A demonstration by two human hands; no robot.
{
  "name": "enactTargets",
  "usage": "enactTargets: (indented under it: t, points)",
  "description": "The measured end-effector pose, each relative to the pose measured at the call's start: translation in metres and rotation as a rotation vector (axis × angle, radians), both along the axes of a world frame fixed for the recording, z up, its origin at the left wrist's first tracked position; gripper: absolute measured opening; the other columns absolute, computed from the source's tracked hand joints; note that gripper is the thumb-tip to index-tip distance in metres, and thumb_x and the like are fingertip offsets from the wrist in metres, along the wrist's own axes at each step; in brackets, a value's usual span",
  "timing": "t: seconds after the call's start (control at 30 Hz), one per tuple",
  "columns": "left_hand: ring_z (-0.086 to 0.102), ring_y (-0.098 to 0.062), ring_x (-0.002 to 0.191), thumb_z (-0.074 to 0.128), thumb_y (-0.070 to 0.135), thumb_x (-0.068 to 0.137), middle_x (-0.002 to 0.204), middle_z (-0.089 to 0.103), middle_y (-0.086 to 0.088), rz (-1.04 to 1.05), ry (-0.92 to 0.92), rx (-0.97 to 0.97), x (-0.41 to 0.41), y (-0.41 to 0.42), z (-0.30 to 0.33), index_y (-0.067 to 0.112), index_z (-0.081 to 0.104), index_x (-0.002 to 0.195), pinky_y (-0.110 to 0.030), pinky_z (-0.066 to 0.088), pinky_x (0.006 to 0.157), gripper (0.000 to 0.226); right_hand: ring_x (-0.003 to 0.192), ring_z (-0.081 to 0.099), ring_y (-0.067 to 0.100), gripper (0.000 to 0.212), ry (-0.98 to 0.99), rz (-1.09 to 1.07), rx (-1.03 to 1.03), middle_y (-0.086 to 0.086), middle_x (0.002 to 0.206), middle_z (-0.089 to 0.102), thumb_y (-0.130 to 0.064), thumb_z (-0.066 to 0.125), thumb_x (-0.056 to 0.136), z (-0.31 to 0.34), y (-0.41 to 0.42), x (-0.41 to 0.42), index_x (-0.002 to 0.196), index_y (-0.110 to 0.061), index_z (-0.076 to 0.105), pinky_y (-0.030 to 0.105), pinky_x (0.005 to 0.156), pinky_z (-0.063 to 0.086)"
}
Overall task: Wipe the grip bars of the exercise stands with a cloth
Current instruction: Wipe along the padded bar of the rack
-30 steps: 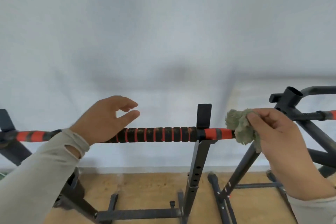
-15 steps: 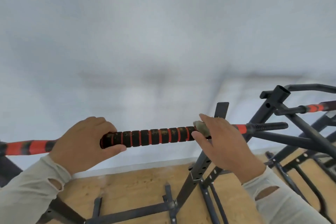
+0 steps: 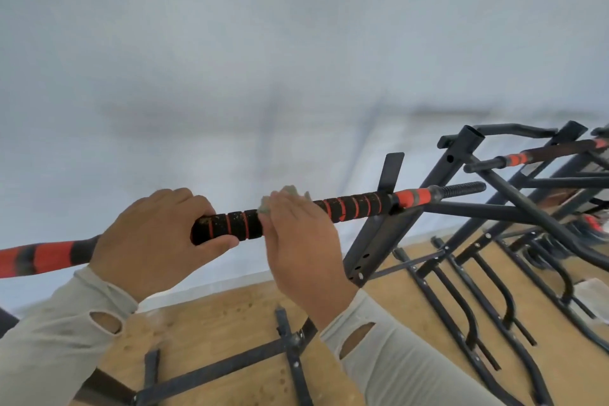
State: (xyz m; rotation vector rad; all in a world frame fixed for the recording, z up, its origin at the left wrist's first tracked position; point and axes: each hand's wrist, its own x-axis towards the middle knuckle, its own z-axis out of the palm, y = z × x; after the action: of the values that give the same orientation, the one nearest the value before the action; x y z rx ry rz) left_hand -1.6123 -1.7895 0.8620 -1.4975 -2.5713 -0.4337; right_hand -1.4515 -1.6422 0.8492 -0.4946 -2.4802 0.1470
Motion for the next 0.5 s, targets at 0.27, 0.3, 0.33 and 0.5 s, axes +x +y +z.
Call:
enactTargets:
  t: [0.27,0.3,0.33,0.5]
  points:
    - [0.050,-0.008,0.080,0.044,0.081,0.079,0.078,0.049,0.021,0.007,-0.013,-0.008,0.003,-0.001,0.001,0.041,0.056,0.088,-0.026,0.036,0.068,0.043,0.103,0.064,0.025,0.049,-0.344,0.096,0.210,0.001,0.108,0.073,0.002,0.064,0.085,0.031,0.072,0.039,0.121,-0.031,0.057,0.044,0.097,0.055]
    - [0.050,-0.007,0.080,0.043,0.082,0.079,0.078,0.049,0.020,0.007,-0.015,-0.007,0.003,-0.001,0.001,0.041,0.056,0.088,-0.026,0.036,0.068,0.044,0.094,0.062,0.022,0.051,-0.432,0.021,0.199,-0.004,0.096,0.070,0.003,0.062,0.085,0.044,0.084,0.049,0.112,-0.038,0.049,0.044,0.088,0.057]
    - [0.050,-0.007,0.079,0.042,0.082,0.078,0.078,0.049,0.020,0.006,-0.010,-0.004,0.002,-0.001,0.000,0.041,0.057,0.088,-0.026,0.037,0.067,0.045,0.088,0.058,0.018,0.047,-0.521,-0.063,0.193,-0.009,0.089,0.064,0.001,0.061,0.087,0.054,0.098,0.060,0.105,-0.040,0.044,0.042,0.086,0.057]
    - [0.050,-0.007,0.081,0.038,0.083,0.079,0.079,0.049,0.021,0.004,0.003,-0.013,0.001,0.000,0.000,0.041,0.056,0.089,-0.026,0.036,0.068,0.047,0.086,0.057,0.016,0.006,-0.580,-0.372,0.167,-0.008,0.089,0.063,-0.023,0.062,0.095,0.073,0.123,0.082,0.099,-0.028,0.061,0.036,0.088,0.054]
